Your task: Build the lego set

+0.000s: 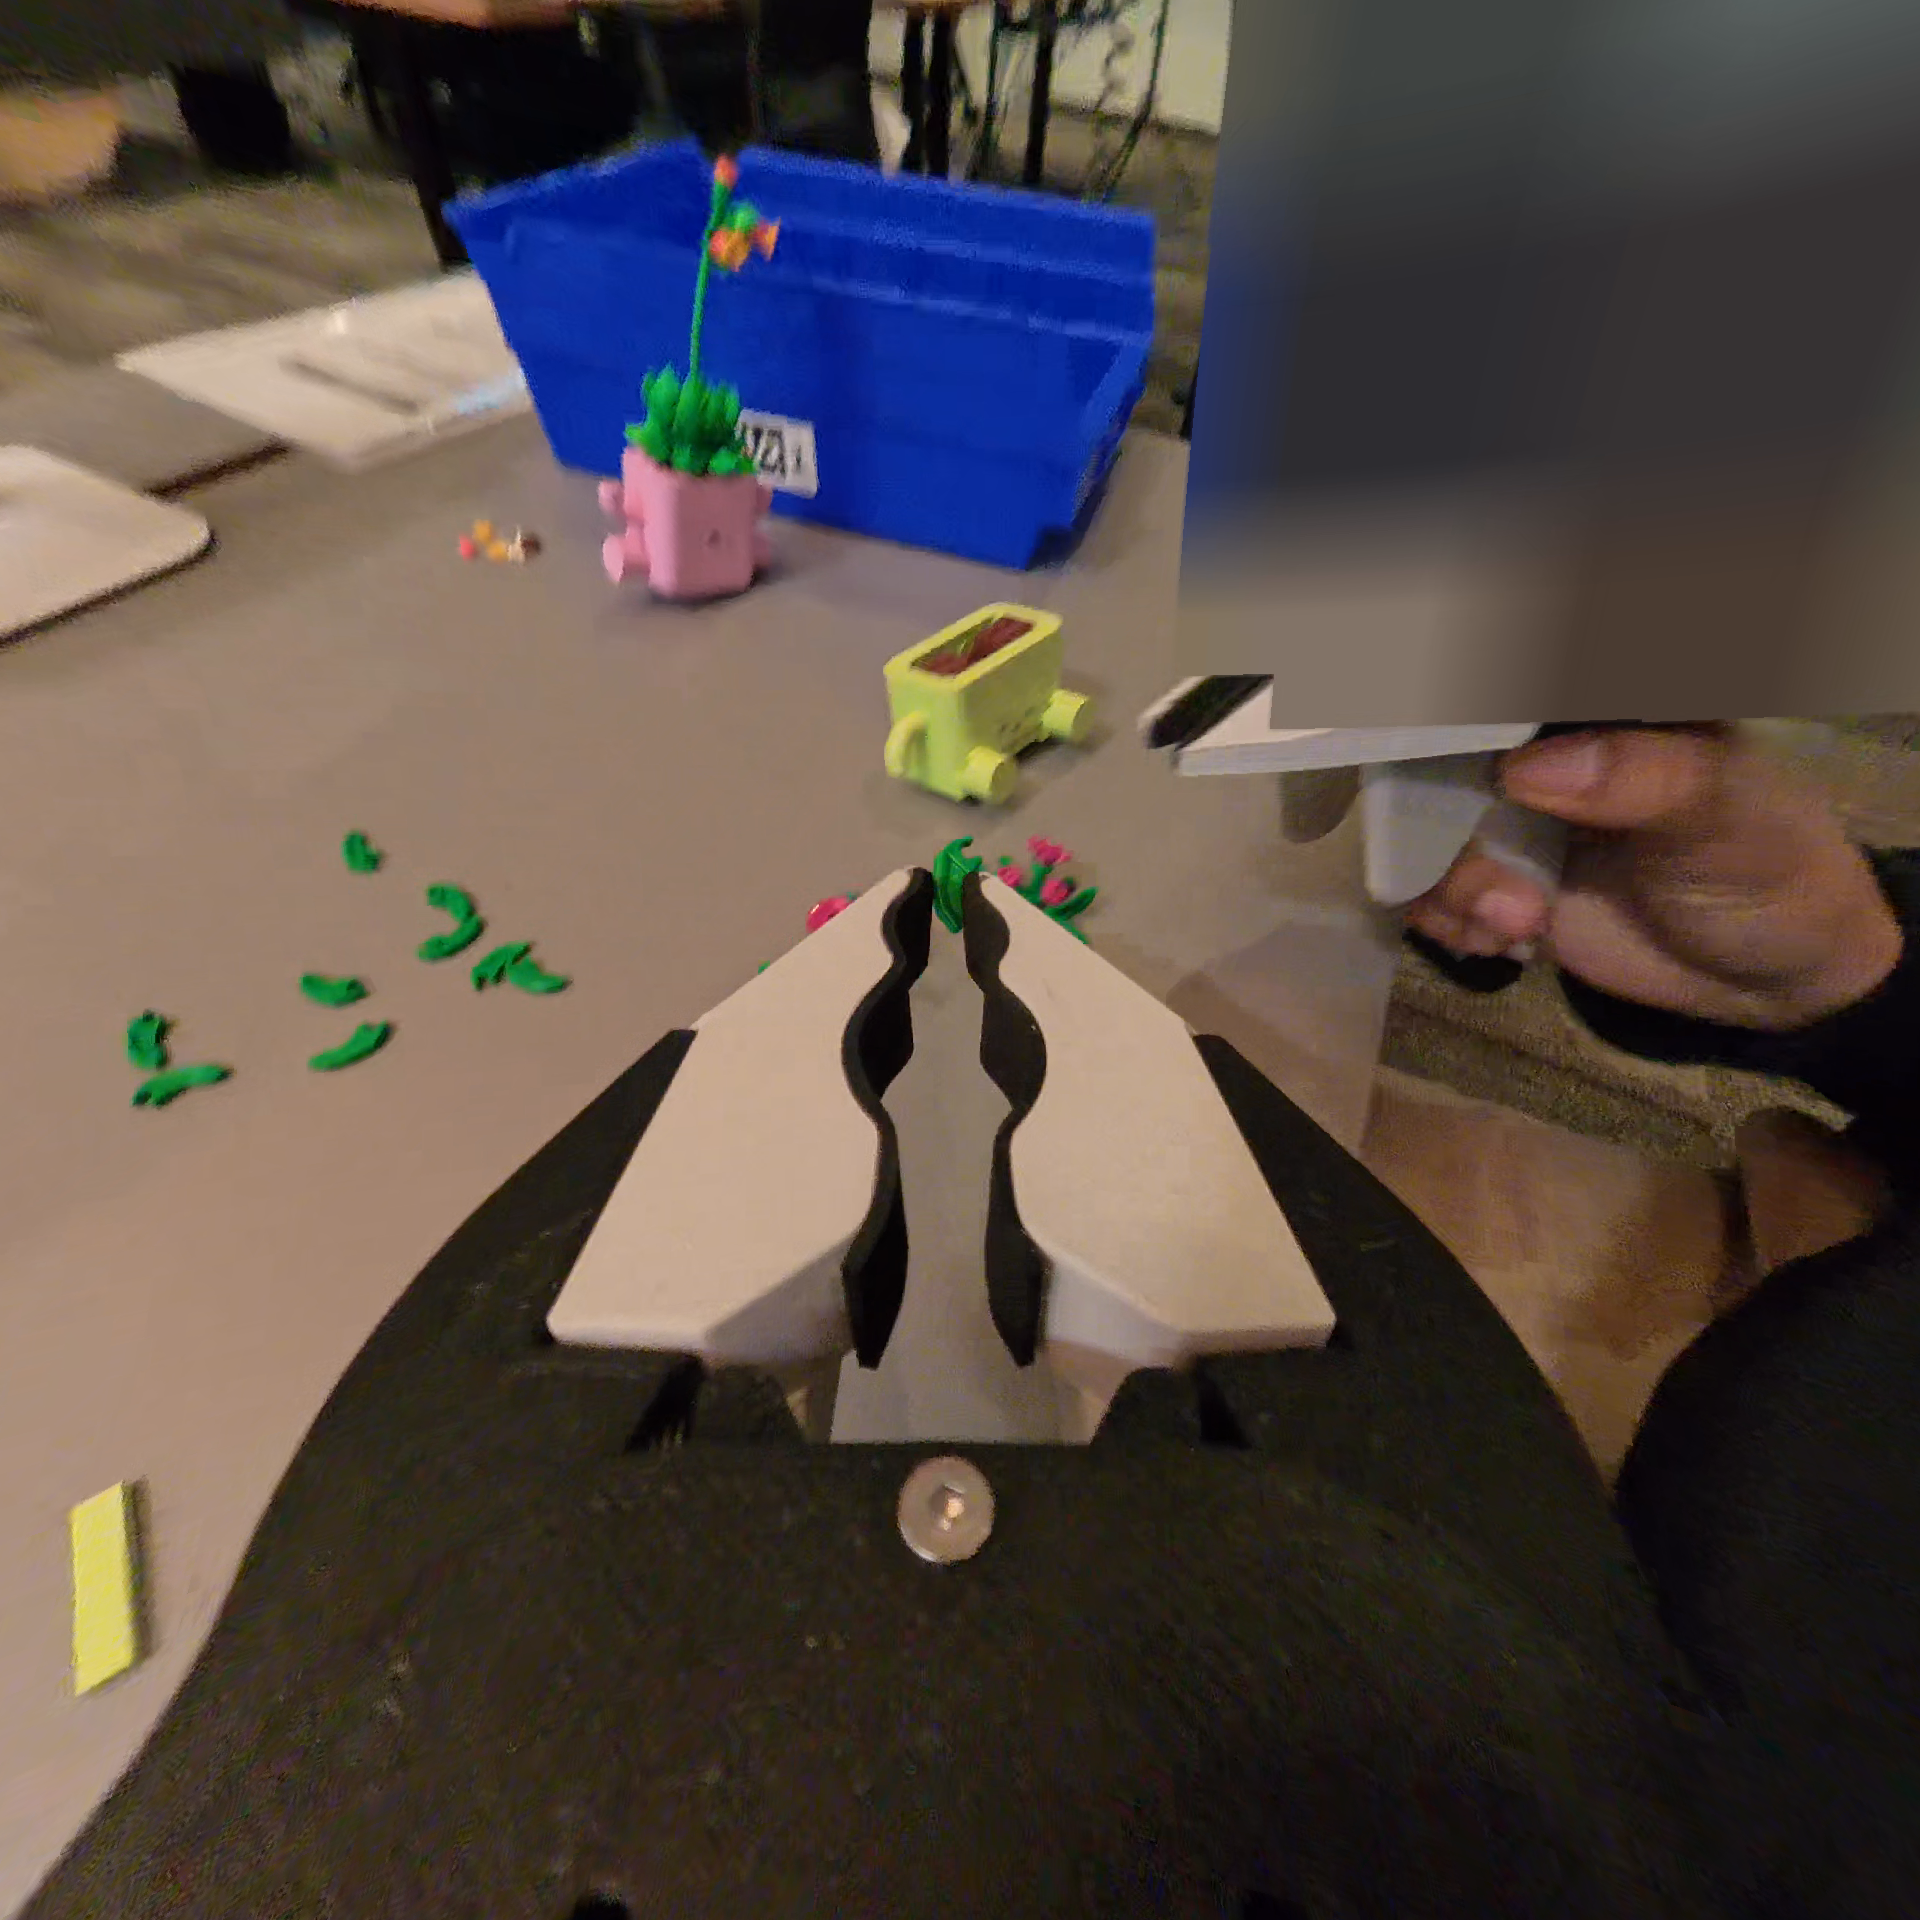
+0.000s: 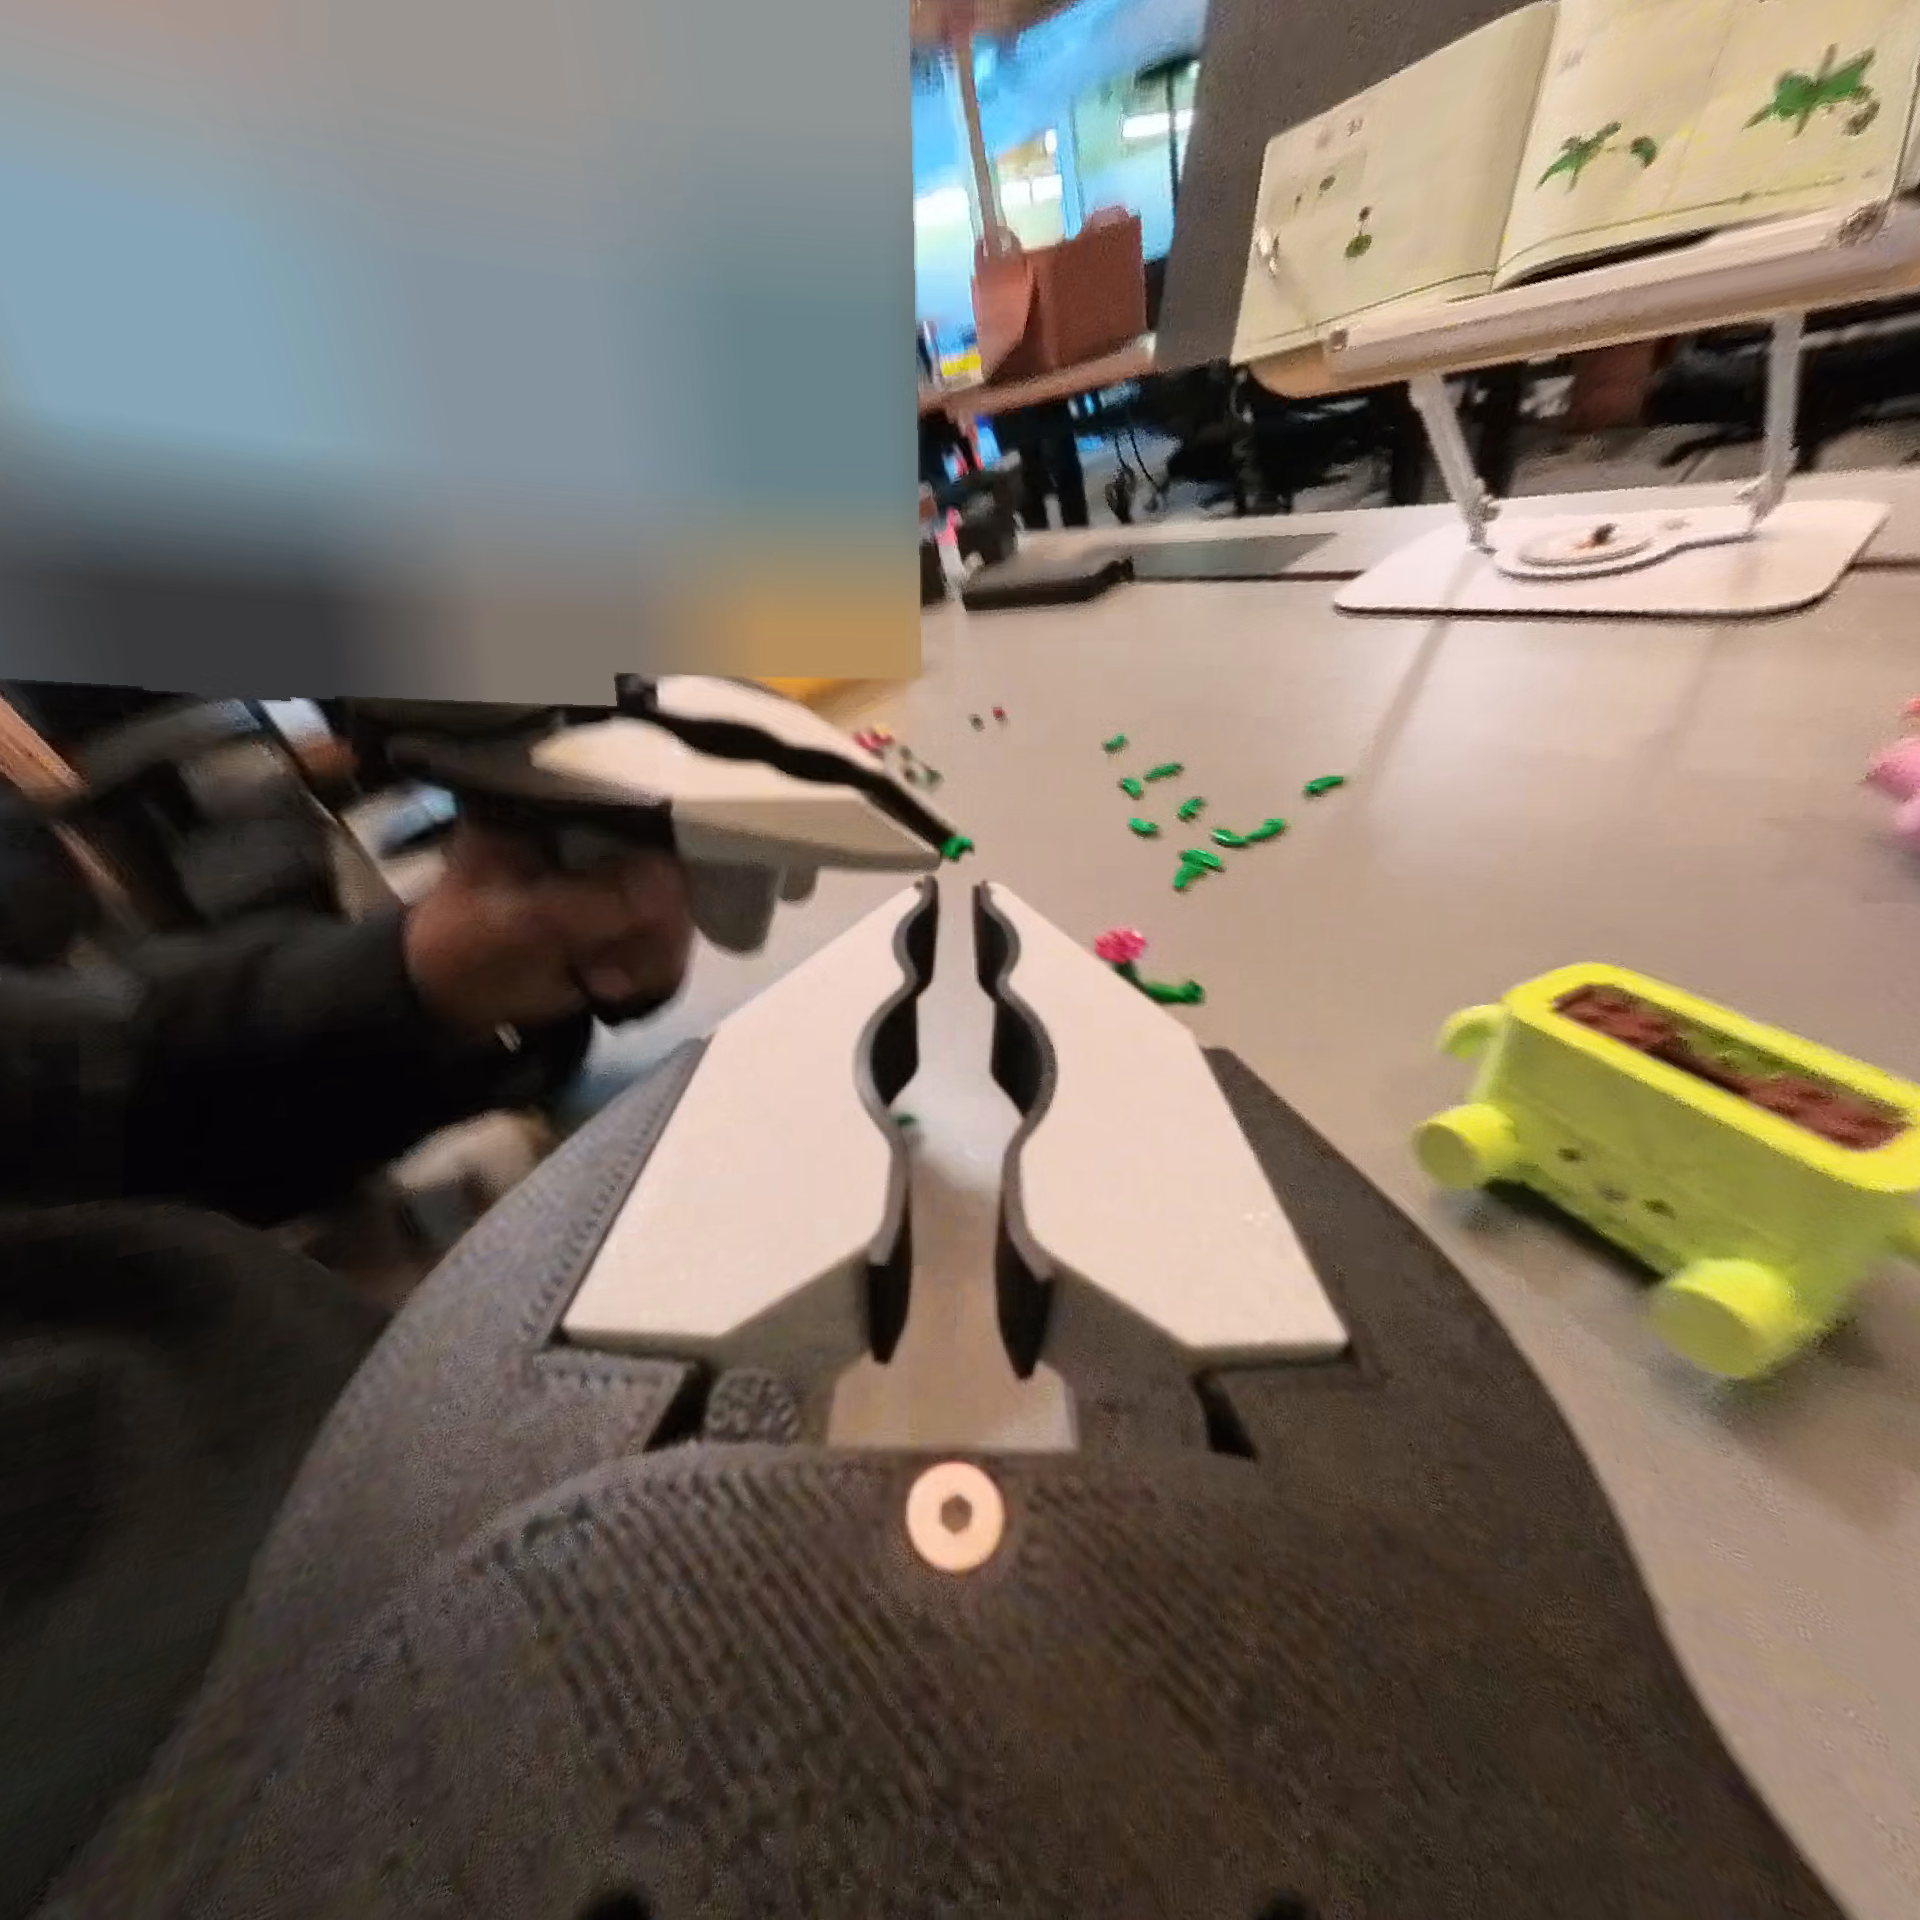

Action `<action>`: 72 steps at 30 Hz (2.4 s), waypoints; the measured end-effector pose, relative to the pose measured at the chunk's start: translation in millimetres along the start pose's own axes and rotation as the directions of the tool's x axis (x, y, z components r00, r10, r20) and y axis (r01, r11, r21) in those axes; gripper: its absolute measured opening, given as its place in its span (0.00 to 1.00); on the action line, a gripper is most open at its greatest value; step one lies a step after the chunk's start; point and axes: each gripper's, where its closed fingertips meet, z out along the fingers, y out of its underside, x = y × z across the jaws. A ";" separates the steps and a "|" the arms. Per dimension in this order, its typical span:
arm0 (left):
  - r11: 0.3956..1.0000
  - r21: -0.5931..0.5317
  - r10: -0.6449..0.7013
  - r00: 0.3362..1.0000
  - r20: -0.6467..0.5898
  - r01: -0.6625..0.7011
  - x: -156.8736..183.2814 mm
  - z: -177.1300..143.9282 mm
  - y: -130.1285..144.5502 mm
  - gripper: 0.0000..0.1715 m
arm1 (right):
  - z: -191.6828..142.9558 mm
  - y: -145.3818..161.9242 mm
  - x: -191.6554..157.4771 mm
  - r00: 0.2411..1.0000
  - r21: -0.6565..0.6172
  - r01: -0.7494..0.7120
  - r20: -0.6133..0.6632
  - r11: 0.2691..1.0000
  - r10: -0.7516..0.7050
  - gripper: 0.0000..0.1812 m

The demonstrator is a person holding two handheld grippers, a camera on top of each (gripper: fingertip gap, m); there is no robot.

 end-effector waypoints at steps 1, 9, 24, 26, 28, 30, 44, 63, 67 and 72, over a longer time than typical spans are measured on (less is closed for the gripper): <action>1.000 0.024 0.012 1.000 -0.006 -0.012 6.5 -1.0 -4.9 0.02 | 2.6 -2.4 -1.6 0.996 0.028 -0.083 0.026 0.996 0.082 0.07; 0.984 0.086 0.153 0.988 0.023 -0.154 34.0 -3.3 -17.2 0.02 | 9.7 -1.5 -20.1 0.875 0.037 -0.427 0.268 0.904 0.403 0.06; 0.992 0.103 0.082 0.989 -0.121 -0.070 49.4 -3.9 -13.4 0.00 | 7.6 4.4 -16.8 0.850 -0.005 -0.455 0.296 0.890 0.436 0.00; 0.994 0.103 0.058 0.990 -0.132 -0.044 46.9 -5.2 -13.6 0.00 | 6.4 4.3 -16.4 0.864 -0.008 -0.427 0.291 0.904 0.410 0.00; 0.993 0.118 0.004 0.987 -0.160 0.016 43.9 -8.3 -16.2 0.03 | 5.3 4.6 -15.2 0.879 -0.012 -0.399 0.279 0.917 0.386 0.00; 0.990 0.098 -0.078 0.975 -0.210 0.100 41.5 -8.4 -14.1 0.06 | 3.9 4.9 -19.2 0.890 -0.024 -0.356 0.296 0.934 0.347 0.00; 0.879 0.065 -0.371 0.762 -0.531 0.473 48.0 -23.2 -24.8 0.00 | 0.5 -3.6 -35.3 0.904 0.007 -0.244 0.364 0.970 0.225 0.10; 0.807 0.071 -0.437 0.674 -0.596 0.586 52.2 -26.0 -26.5 0.00 | -1.4 -10.1 -39.7 0.862 0.030 -0.338 0.412 0.941 0.296 0.00; 0.835 0.046 -0.434 0.707 -0.558 0.549 47.4 -25.2 -21.9 0.06 | -0.3 -5.9 -39.7 0.886 0.000 -0.283 0.382 0.959 0.262 0.00; 0.845 0.019 -0.432 0.702 -0.567 0.535 46.7 -29.8 -18.5 0.00 | 3.0 -0.7 -42.0 0.906 -0.025 -0.228 0.361 0.973 0.221 0.00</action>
